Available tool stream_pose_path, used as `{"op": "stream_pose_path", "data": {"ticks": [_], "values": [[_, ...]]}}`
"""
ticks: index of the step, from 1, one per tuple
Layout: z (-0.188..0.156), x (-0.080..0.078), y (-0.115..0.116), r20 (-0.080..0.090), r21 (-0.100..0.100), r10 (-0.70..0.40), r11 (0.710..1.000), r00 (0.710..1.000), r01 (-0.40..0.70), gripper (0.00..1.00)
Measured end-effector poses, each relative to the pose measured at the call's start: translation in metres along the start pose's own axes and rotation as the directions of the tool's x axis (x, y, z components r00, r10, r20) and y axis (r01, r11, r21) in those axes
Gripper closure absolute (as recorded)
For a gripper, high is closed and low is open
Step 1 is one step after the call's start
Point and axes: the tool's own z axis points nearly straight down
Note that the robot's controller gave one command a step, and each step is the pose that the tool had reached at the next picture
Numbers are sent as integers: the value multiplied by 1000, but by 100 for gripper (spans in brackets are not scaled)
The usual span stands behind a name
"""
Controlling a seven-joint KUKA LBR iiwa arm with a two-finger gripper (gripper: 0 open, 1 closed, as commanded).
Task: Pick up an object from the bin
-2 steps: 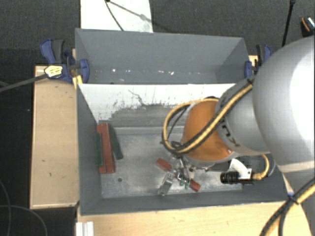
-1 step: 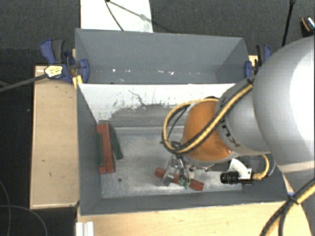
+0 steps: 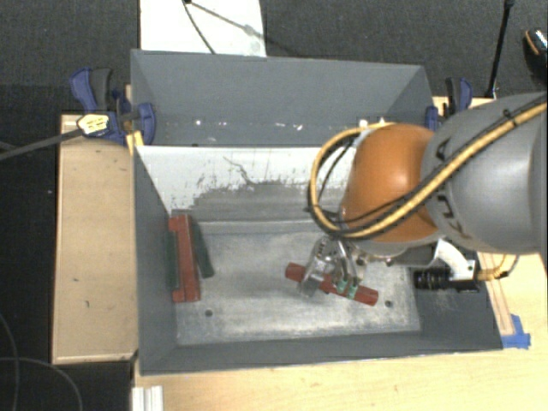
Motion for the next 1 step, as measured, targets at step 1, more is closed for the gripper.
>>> {"op": "stream_pose_path", "data": {"ticks": [1], "values": [[-9, -1, 0, -4, 3, -7, 1000, 1000, 8, 100]]}}
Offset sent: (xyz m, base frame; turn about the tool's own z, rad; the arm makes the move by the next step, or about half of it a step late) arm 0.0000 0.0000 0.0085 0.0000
